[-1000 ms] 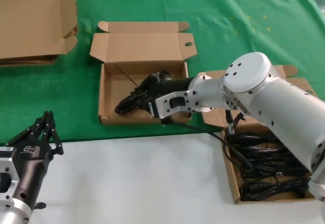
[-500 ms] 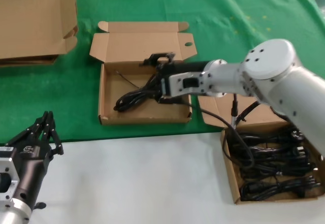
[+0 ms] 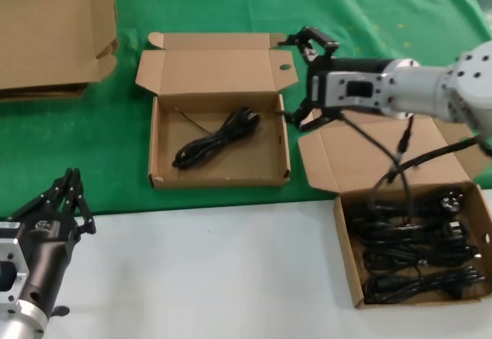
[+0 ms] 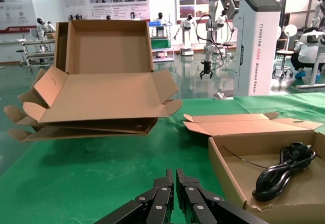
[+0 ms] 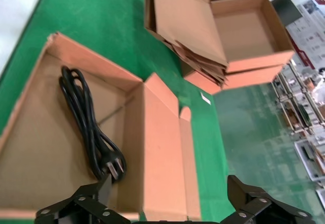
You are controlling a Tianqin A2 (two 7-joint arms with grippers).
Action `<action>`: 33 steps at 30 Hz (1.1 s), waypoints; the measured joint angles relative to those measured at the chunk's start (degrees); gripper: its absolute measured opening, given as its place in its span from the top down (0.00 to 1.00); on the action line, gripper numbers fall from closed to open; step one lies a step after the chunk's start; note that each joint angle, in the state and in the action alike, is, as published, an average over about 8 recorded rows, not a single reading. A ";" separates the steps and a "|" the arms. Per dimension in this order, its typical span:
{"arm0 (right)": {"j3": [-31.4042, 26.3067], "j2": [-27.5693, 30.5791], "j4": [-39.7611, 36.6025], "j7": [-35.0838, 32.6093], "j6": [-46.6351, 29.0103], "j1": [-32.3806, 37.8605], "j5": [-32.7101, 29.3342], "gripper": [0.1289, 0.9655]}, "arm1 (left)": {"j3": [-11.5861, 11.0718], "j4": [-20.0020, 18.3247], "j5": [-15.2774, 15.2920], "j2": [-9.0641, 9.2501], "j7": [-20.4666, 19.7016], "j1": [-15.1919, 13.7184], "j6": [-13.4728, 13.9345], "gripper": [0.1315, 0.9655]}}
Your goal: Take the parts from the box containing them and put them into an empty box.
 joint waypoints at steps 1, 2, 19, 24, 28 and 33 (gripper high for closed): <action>0.77 0.59 0.64 0.50 -0.23 -0.17 -0.67 0.27 | 0.00 0.00 0.00 0.00 0.00 0.00 0.00 0.95; 1.51 1.23 1.41 1.12 -0.46 -0.39 -1.39 0.24 | 0.00 0.00 0.00 0.00 0.00 0.00 0.00 0.95; 12.25 14.43 20.03 12.91 -3.09 -8.96 -11.16 0.05 | 0.00 0.00 0.00 0.00 0.00 0.00 0.00 0.95; 15.56 17.30 24.03 13.18 -2.96 -12.16 -11.95 0.00 | 0.00 0.00 0.00 0.00 0.00 0.00 0.00 0.95; 17.89 19.21 26.77 13.30 -2.90 -14.73 -12.17 0.00 | 0.00 0.00 0.00 0.00 0.00 0.00 0.00 0.95; 20.61 21.36 30.49 13.51 -2.66 -18.09 -12.18 0.00 | 0.00 0.00 0.00 0.00 0.00 0.00 0.00 0.95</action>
